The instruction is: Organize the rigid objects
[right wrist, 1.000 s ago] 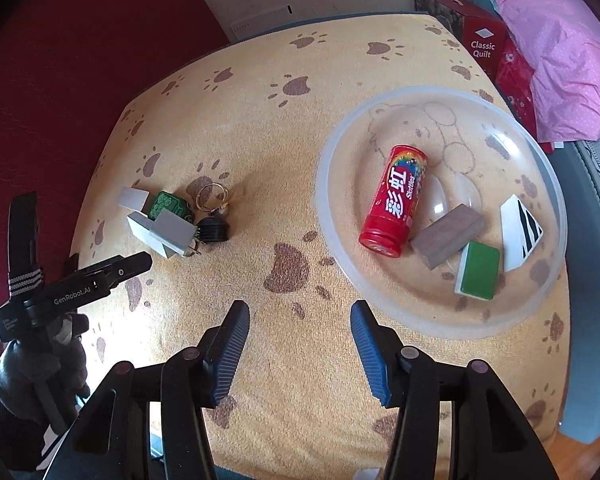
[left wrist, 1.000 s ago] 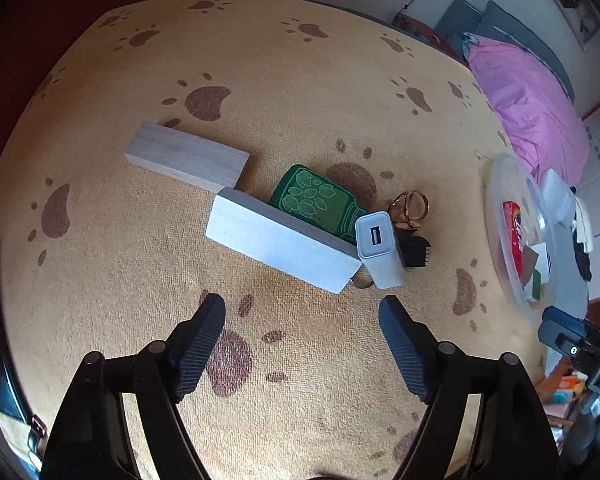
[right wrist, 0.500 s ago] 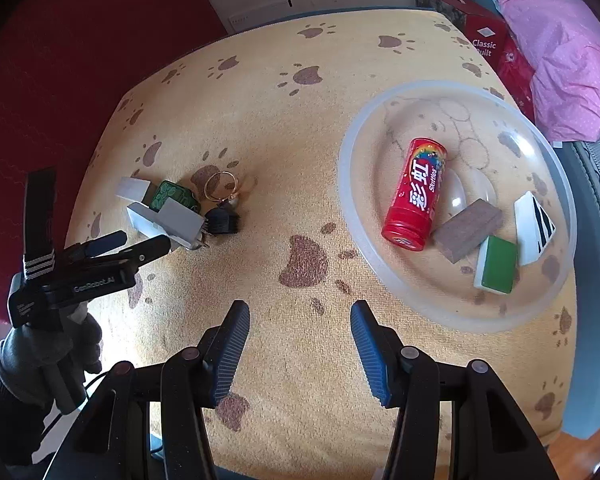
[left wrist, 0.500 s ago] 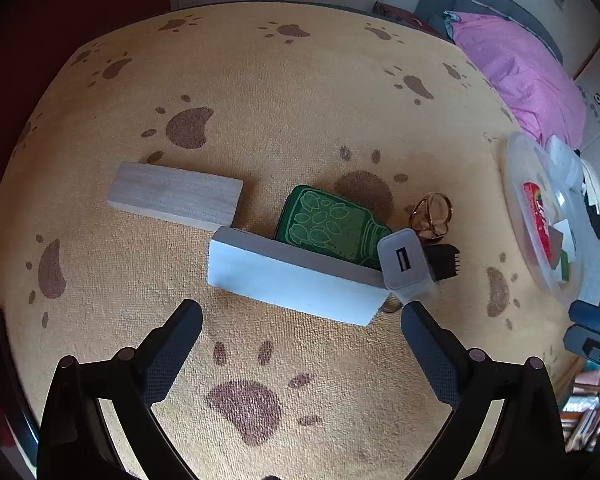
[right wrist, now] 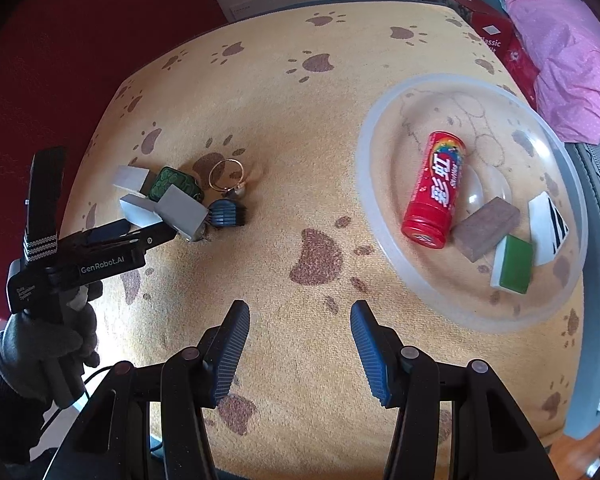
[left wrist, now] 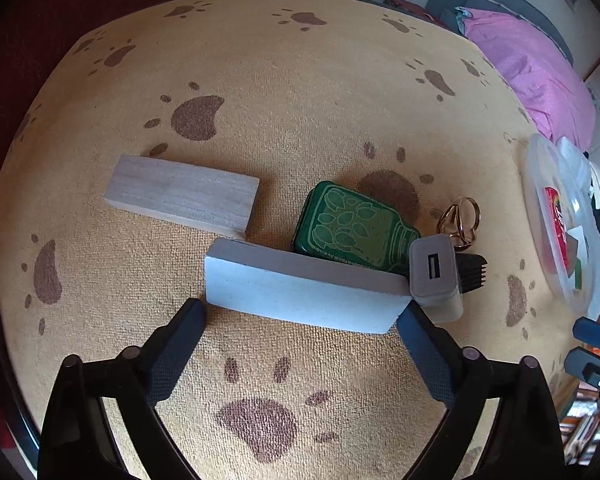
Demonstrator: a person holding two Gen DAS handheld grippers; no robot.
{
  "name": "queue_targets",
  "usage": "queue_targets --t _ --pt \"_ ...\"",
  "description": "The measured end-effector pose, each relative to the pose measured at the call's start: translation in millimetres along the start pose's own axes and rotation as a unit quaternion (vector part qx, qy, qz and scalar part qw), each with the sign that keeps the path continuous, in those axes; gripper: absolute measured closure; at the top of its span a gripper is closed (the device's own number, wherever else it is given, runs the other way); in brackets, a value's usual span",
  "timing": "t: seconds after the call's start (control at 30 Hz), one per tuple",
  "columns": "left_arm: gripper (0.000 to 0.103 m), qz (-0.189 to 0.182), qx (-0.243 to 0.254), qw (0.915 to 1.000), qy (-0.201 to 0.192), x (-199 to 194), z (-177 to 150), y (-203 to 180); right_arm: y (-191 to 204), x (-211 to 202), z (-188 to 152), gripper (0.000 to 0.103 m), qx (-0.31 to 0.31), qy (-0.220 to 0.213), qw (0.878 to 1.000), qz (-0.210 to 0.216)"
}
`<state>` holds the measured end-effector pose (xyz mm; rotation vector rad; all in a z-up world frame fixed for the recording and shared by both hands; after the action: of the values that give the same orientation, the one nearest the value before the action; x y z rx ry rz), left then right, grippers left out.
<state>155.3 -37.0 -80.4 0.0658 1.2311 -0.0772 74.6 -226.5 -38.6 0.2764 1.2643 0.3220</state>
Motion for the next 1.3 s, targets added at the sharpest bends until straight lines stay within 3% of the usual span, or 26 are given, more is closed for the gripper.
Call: queue_targets --t 0.37,0.43,0.47,1.0,1.3 --pt "0.014 -0.018 -0.031 0.9993 0.005 -14.4 -16.3 18.0 37.4 34.8 16.8 0.047 0.007 0.029 0.997 0.067" --pt "0.038 -0.027 -0.035 0.999 0.011 -17.9 -21.9 21.3 46.2 42.6 20.2 0.047 0.01 0.035 0.996 0.08" --pt "0.039 -0.027 -0.04 0.9987 0.014 -18.6 -24.2 23.5 50.4 45.8 21.6 0.047 0.01 0.037 0.996 0.084" --pt "0.037 -0.022 -0.083 0.9963 -0.001 -33.7 -39.1 60.2 99.5 88.1 45.3 0.045 -0.033 0.046 0.995 0.08" --pt "0.018 -0.035 -0.076 0.9965 0.0 -32.9 -38.6 62.0 97.2 107.4 47.2 0.043 -0.044 0.051 0.997 0.038"
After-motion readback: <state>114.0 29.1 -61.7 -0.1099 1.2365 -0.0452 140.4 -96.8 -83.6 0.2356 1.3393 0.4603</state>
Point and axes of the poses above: each gripper's, at about its wrist camera, not at the fingertips, and x roughly the way its jaws point, y to its left, z to its top, the point moved 10 cm from there along x, roughly the way its jaws point, and after that the axes turned 9 degrees about z, right-handed, at the moved point
